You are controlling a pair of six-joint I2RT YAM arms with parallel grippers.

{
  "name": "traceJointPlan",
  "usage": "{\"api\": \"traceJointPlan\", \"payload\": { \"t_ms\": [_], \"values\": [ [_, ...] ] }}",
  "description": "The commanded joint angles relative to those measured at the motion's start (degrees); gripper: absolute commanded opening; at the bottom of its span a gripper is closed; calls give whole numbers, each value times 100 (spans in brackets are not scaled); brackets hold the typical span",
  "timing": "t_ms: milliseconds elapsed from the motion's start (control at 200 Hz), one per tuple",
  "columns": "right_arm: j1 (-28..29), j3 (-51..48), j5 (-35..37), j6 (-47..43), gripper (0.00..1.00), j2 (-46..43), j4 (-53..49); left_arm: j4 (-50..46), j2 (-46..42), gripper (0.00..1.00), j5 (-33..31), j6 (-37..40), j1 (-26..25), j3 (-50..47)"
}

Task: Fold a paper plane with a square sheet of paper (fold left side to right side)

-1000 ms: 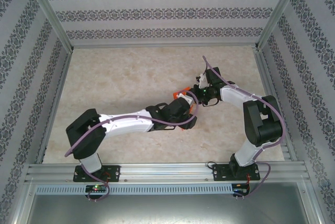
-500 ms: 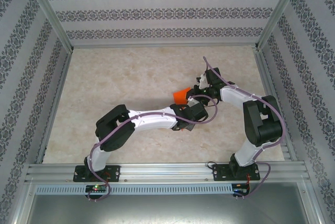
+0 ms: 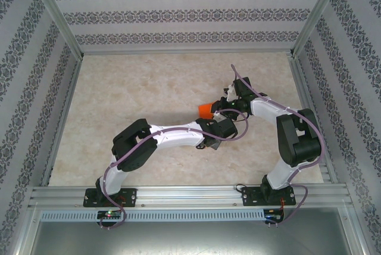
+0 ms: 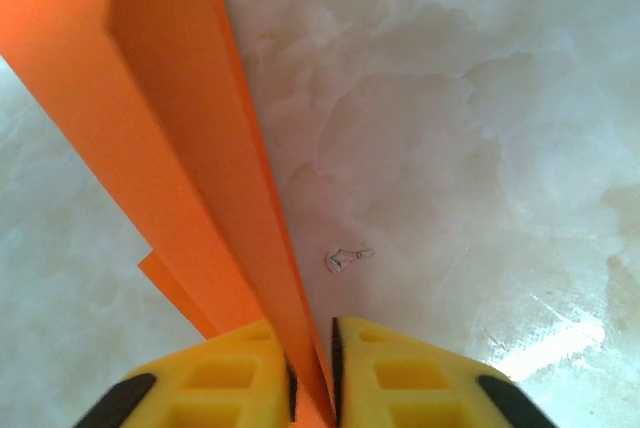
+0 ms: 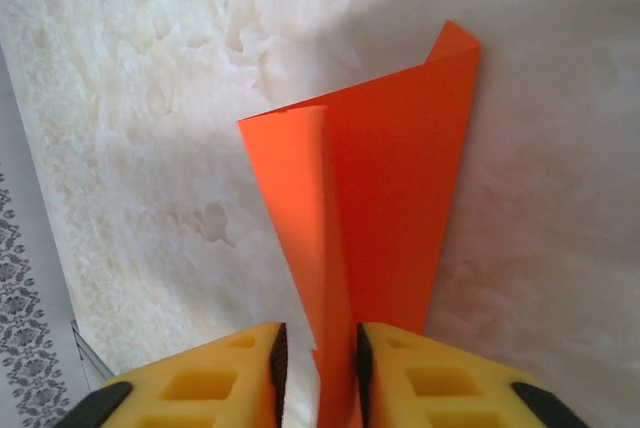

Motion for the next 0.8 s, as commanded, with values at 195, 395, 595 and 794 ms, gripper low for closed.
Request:
{"api": "traceJointPlan", "payload": {
  "t_ms": [195,395,595,794],
  "values": [
    [-464,-342,554,-175,46,-1161,-39,-38,10,9,106,-162,61,29],
    [-1023,-1019,1007,-211,61,-2165,67,618,-309,7,774,-303,296,-425],
    [-1176,-1587,712,-386,63,-2337,327,1915,-879,7,1768,-600,685,-1328],
    [-1134,-2118,85,-326,63,-2173,1113,3047,-1291,7,2804,-981,1101,-2097]
  ]
}}
